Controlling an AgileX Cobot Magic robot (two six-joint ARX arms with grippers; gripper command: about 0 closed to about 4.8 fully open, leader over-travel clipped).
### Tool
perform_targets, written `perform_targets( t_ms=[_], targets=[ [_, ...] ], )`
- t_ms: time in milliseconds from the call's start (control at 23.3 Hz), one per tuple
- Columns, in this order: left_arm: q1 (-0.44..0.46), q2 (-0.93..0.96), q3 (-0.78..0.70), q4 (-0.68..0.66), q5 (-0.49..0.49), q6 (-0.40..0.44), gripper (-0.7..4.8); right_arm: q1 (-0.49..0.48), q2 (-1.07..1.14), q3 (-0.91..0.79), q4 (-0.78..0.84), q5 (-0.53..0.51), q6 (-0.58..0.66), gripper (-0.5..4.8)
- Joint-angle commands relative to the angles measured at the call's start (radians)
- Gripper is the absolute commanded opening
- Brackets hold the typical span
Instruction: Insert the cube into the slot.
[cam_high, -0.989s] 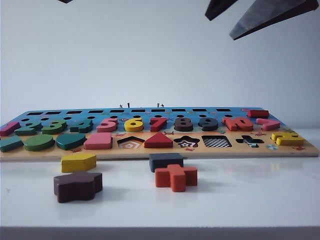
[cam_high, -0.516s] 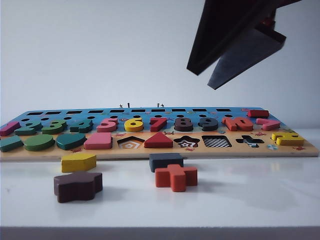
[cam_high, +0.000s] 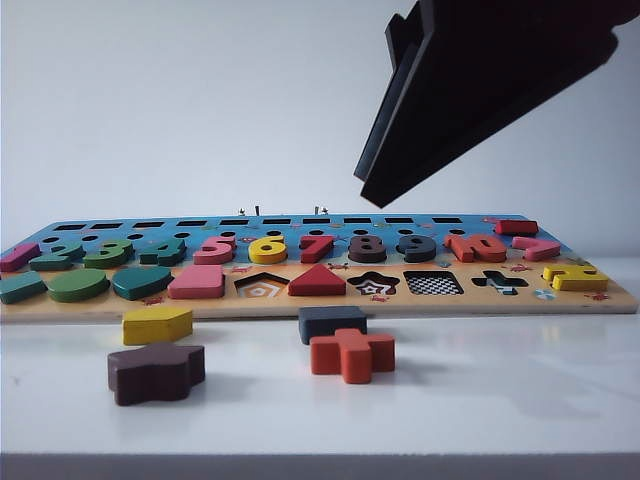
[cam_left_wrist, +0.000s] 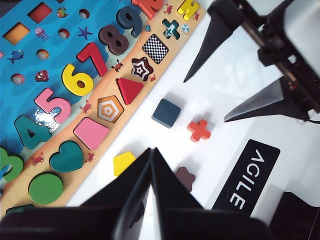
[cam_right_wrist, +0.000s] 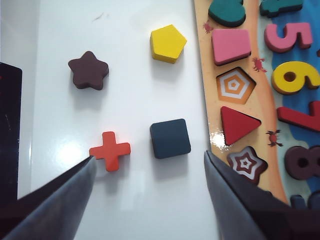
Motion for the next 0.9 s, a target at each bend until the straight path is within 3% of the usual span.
perform_targets(
  t_ms=[43,516,903],
  targets=[
    [0.0,0.0,0.004,0.014,0.005,0.001,0.17,0.002,0.036,0.004,0.014,-0.001,-0.006,3.62],
    [0.0,0.0,0.004,0.015,0.005,0.011,0.17,-0.003,0.105,0.005,0.143,-0.001,-0.008,3.44],
    [0.0,0.0,0.004,0.015,0.002,0.012,0.17,-0.022,0.14,0.008,0.156,-0.005,-0.023,3.41]
  ],
)
